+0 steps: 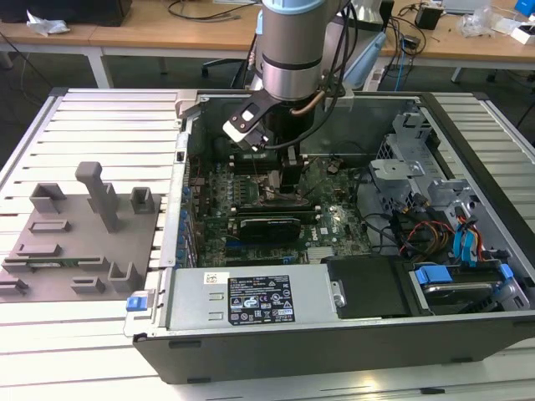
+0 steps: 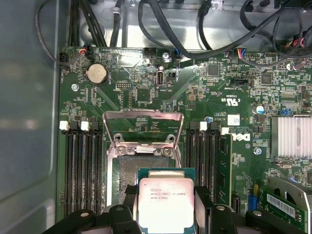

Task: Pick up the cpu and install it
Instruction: 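Place the cpu into insertion slot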

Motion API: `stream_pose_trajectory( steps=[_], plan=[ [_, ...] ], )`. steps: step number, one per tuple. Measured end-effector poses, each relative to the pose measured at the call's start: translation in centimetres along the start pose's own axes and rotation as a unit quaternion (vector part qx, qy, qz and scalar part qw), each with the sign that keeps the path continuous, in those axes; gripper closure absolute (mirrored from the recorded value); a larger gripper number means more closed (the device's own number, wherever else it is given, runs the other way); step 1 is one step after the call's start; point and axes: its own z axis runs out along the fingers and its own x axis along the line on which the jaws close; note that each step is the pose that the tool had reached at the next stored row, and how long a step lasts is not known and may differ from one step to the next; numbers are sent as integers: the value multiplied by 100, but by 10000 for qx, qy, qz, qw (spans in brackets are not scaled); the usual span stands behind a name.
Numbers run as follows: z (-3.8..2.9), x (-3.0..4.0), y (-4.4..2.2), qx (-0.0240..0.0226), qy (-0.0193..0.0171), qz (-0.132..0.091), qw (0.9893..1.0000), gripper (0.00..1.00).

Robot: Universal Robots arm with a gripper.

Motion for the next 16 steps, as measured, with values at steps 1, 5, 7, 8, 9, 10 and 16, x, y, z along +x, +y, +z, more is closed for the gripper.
stream_pose_trajectory(
  steps=[1, 5, 7, 8, 9, 10, 16],
  plan=[
    [2, 14, 0, 0, 0, -1, 10000, 45],
    [65, 50, 4, -4, 9, -193, 9998, 45],
    [116, 51, 2, -4, 9, -197, 9998, 45],
    [127, 51, 1, -5, 9, -197, 9998, 45],
    [137, 52, 1, -4, 9, -197, 9998, 45],
    [149, 53, 1, -5, 9, -197, 9998, 45],
    [172, 96, 0, 11, -36, -199, 9998, 45]
  ],
)
